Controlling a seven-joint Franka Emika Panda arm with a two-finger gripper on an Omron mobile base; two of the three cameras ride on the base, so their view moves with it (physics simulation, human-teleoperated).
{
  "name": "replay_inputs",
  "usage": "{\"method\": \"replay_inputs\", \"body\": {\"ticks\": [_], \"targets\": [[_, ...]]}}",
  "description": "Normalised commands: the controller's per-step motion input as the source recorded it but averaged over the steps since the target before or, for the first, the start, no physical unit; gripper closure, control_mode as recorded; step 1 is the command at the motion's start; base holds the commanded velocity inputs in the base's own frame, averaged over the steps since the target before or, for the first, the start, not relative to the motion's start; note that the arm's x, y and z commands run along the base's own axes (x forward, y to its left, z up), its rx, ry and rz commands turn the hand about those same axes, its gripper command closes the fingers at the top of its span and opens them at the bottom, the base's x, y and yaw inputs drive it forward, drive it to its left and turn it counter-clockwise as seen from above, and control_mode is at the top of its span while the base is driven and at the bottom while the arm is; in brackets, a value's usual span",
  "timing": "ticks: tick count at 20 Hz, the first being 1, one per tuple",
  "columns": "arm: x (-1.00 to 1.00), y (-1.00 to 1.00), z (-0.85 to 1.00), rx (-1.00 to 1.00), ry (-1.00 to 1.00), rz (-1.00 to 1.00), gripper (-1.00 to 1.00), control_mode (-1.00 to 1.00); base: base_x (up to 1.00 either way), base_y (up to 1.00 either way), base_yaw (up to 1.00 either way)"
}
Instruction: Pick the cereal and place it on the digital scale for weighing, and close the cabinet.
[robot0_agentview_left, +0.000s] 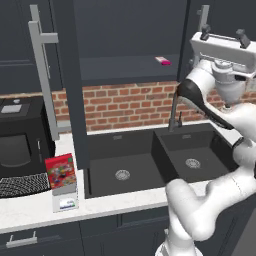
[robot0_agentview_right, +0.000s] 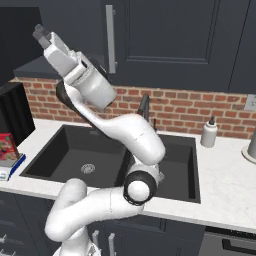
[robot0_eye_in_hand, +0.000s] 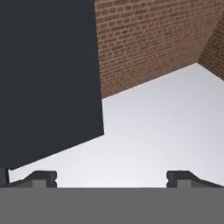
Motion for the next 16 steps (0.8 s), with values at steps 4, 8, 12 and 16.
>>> {"method": "replay_inputs", "body": {"ticks": [4, 8, 12, 16], "targets": [[-0.97, -0.32, -0.72, -0.07, 0.12, -0.08, -1.0, -1.0, 0.0, 0.0, 0.0], [-1.0, -0.24, -1.0, -0.2, 0.07, -0.06, -1.0, -1.0, 0.0, 0.0, 0.0], [-1.0, 0.06, -0.59, -0.08, -0.21, -0.07, -1.0, -1.0, 0.0, 0.0, 0.0], [-0.64, 0.49, 0.1, 0.0, -0.42, -0.04, -1.0, -1.0, 0.0, 0.0, 0.0]]}}
